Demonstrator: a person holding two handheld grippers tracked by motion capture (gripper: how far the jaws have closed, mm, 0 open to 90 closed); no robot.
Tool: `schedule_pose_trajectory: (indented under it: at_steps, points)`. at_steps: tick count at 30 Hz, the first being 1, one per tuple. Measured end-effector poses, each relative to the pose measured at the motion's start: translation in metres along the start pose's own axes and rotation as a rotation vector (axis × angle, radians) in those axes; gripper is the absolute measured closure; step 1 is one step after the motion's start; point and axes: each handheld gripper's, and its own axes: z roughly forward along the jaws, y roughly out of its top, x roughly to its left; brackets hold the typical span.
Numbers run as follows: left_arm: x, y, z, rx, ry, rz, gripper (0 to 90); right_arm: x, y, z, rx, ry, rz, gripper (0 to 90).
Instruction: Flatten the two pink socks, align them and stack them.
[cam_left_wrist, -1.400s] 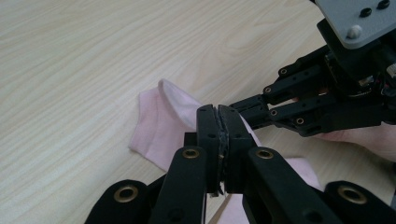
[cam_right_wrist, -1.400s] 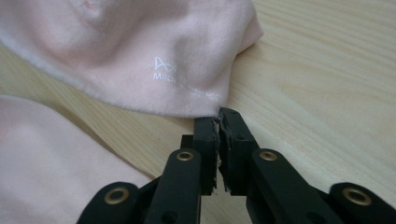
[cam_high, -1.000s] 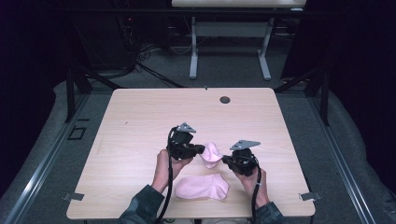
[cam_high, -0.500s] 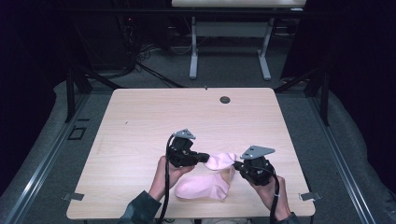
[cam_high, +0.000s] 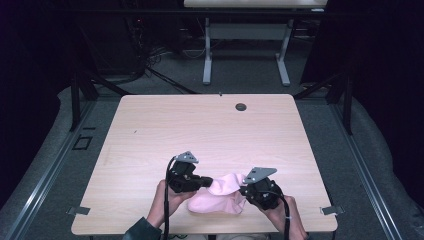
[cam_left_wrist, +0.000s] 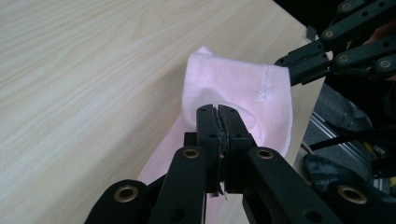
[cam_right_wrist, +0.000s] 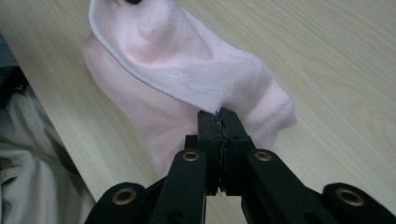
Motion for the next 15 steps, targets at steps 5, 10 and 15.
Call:
schedule_pose_trajectory:
  at_steps: [5,10,15]
  points:
    - [0.013,-0.018,-0.002,0.004,0.02,-0.051,88.5,0.007,-0.002,0.027,0.01,0.06,0.024,65.1]
    - [0.014,-0.024,0.0,-0.006,0.019,-0.065,88.5,0.017,-0.021,0.049,0.02,0.029,0.045,55.9]
    - [0.017,-0.026,0.0,-0.014,0.017,-0.081,88.5,0.022,-0.026,0.054,-0.003,-0.022,0.049,60.8]
